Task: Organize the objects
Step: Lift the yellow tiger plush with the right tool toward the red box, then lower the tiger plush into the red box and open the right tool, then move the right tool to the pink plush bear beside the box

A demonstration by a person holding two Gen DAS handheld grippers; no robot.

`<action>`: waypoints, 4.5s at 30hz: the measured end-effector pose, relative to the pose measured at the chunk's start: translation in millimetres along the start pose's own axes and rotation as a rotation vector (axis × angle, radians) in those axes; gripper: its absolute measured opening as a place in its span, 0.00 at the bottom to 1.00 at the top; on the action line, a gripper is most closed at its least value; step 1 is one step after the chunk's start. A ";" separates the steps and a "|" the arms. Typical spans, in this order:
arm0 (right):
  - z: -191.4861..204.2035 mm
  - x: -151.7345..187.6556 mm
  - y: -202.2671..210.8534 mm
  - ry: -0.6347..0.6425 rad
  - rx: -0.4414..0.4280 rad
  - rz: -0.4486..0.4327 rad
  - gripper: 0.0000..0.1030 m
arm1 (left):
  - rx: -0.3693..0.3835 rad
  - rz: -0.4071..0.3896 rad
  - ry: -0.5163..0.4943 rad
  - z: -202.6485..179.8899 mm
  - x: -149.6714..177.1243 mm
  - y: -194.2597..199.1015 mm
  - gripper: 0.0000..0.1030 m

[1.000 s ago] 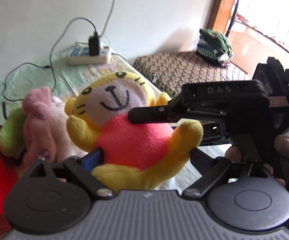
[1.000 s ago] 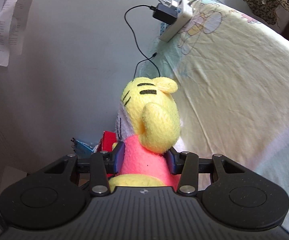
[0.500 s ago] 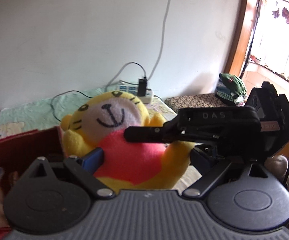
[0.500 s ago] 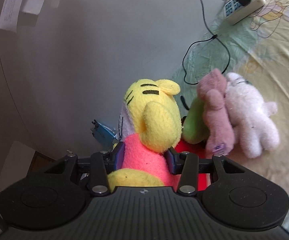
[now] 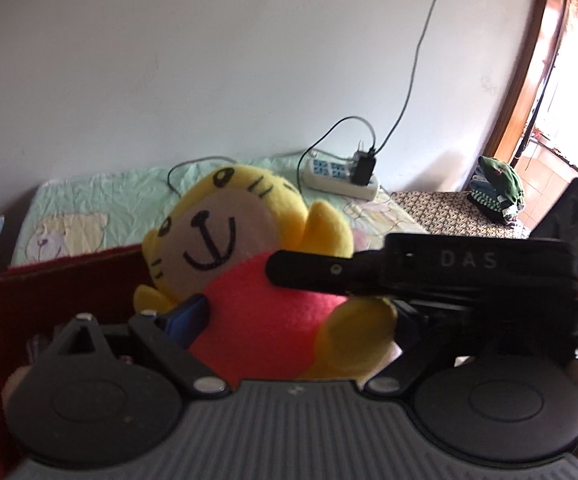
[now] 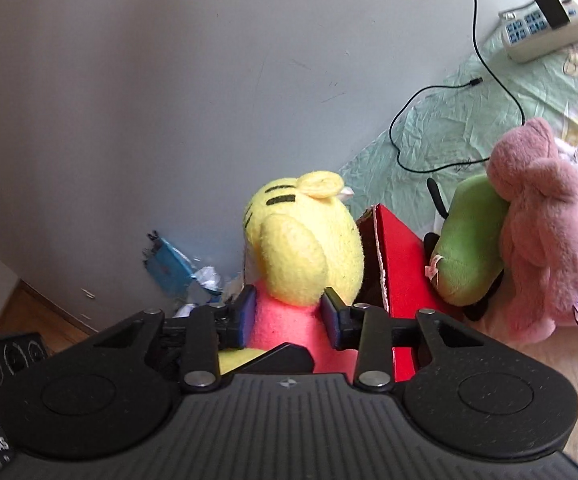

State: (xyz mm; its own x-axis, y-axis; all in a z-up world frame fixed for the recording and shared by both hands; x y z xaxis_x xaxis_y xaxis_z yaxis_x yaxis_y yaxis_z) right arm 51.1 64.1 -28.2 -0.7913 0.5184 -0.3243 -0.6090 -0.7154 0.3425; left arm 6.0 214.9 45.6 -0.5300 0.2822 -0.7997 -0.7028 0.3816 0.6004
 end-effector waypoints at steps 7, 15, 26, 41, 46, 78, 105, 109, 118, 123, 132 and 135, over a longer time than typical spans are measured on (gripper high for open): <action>-5.9 9.7 -16.1 0.058 0.113 -0.012 0.34 | 0.034 0.088 0.007 12.7 24.3 -30.8 0.89; -15.1 6.6 -4.5 0.034 0.129 -0.007 0.36 | 0.054 0.143 0.003 21.8 45.3 -40.0 0.88; 12.9 -10.4 -16.9 0.070 0.037 -0.014 0.36 | 0.074 0.189 0.011 16.4 52.5 -51.5 0.90; -9.7 -10.4 -19.0 -0.011 0.023 0.023 0.27 | 0.046 0.220 0.011 9.2 49.6 -60.5 0.91; -11.3 -4.1 -8.0 -0.008 0.021 0.044 0.28 | 0.031 0.259 0.054 17.3 50.7 -60.0 0.93; -38.5 -8.5 65.6 0.052 -0.010 0.128 0.42 | -0.365 0.301 0.126 -22.7 30.6 -12.3 0.95; -103.4 -48.9 138.3 0.032 0.067 0.144 0.42 | -0.423 0.331 0.069 -134.7 0.2 -48.0 0.96; -114.2 -51.7 142.7 0.015 0.087 0.151 0.42 | -0.423 0.348 0.063 -145.4 0.8 -57.0 0.96; -139.6 -60.9 149.0 -0.030 0.104 0.159 0.42 | -0.374 0.369 0.061 -162.9 11.0 -78.3 0.96; -151.3 -62.4 146.7 -0.049 0.113 0.173 0.42 | -0.321 0.349 0.070 -168.6 19.3 -89.3 0.96; -150.2 -74.2 134.1 -0.055 0.133 0.151 0.42 | -0.255 0.323 0.017 -168.2 29.4 -110.8 0.95; -143.0 -81.9 124.6 -0.015 0.138 0.142 0.43 | -0.229 0.320 0.014 -165.4 31.4 -116.8 0.95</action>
State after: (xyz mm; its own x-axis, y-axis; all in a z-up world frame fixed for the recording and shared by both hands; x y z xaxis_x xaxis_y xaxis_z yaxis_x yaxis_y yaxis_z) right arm 47.8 -134.5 -85.0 -0.8700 0.4240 -0.2515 -0.4918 -0.7112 0.5023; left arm -7.1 33.6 -49.0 -0.7448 0.3422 -0.5728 -0.5877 0.0701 0.8060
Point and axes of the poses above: each gripper's, at about its wrist camera, not at the fingertips, and y roughly against the way its jaws point, z to its left, x to its underside, the point moved 4 cm from there along -y, roughly the way its jaws point, and after that the axes turned 15 degrees about -y, right-handed, at the moved point
